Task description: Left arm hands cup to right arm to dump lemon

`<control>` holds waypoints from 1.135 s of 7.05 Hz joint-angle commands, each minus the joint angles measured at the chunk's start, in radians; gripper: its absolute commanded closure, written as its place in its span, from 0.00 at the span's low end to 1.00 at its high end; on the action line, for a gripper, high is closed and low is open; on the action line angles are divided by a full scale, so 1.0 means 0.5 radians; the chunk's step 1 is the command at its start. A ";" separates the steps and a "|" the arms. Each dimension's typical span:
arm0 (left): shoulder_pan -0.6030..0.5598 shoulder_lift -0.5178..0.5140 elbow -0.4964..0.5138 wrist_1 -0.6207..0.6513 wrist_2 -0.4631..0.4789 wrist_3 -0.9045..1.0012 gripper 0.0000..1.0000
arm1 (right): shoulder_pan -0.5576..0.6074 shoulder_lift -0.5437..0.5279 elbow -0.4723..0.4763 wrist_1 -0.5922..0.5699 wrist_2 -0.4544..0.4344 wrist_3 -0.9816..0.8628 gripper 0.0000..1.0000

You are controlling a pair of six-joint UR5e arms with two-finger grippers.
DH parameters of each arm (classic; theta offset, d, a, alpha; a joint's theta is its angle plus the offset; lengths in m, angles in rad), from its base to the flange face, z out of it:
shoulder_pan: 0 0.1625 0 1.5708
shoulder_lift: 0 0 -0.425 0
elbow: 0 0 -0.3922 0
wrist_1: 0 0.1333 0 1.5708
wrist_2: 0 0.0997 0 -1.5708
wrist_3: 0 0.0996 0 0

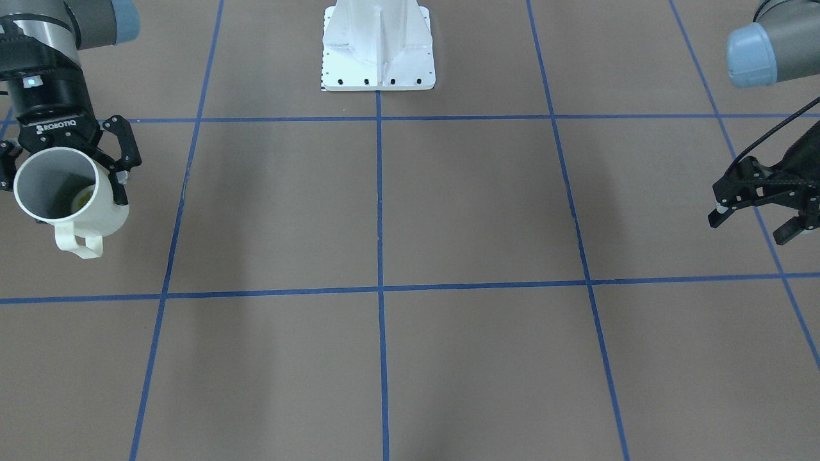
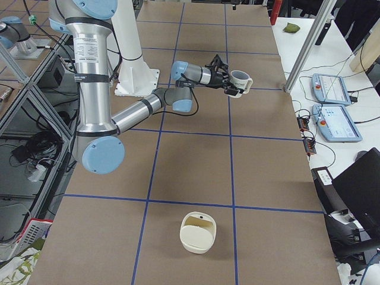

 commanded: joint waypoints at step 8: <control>0.008 0.002 -0.001 0.000 -0.001 -0.001 0.00 | 0.090 -0.889 -1.212 2.248 0.013 0.758 0.57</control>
